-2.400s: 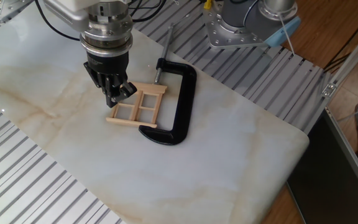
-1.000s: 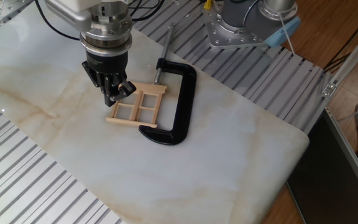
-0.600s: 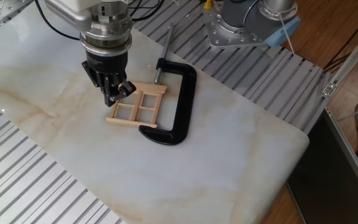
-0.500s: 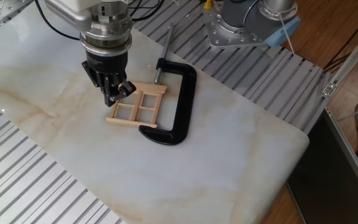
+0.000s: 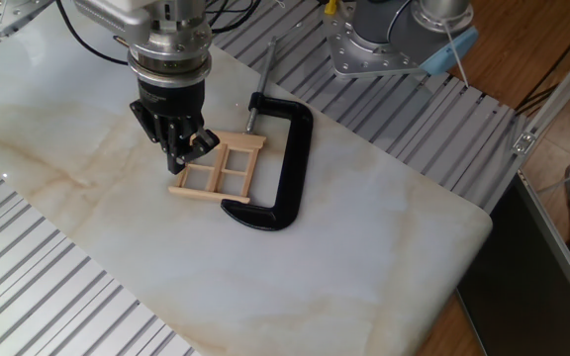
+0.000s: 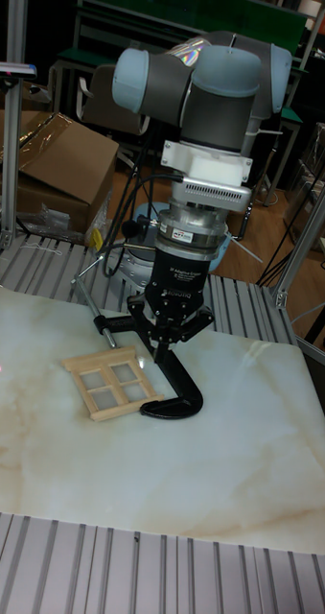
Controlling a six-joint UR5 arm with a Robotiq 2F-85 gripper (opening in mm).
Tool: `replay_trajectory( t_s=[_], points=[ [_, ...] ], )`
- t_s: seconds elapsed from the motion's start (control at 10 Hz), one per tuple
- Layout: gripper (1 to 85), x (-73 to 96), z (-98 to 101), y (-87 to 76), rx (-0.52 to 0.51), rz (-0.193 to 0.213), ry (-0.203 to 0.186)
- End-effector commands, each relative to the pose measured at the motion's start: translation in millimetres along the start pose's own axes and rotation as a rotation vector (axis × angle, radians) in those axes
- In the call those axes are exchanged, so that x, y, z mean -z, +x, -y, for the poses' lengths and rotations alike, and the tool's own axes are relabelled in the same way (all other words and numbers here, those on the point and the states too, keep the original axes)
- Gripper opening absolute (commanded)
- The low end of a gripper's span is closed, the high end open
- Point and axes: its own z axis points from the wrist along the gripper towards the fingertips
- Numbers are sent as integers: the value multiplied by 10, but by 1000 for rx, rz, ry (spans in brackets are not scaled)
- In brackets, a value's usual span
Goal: Open a sliding window
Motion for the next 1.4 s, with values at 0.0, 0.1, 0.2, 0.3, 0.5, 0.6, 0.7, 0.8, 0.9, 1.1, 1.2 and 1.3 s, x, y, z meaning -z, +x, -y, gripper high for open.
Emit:
replay_trajectory(
  t_s=[0.0, 0.1, 0.2, 0.3, 0.5, 0.6, 0.7, 0.8, 0.9, 1.1, 1.2, 1.3],
  points=[
    [7, 6, -19, 58, 59, -8, -14],
    [7, 36, -73, 117, 56, -5, -41],
    [7, 45, -30, 245, 64, -7, -39],
    [7, 0, -11, 357, 71, 1, -49],
    [7, -72, 83, 548, 110, 25, -52],
    [7, -66, 77, 677, 101, 20, -71],
    [7, -57, 88, 750, 97, 22, -75],
    [7, -53, 141, 859, 84, -7, -59],
    [7, -45, 224, 941, 76, -32, -29],
    [7, -48, 328, 1133, 54, -96, 10],
    [7, -55, 313, 1228, 36, -121, 4],
    [7, -62, 294, 1317, 25, -142, -3]
  ],
)
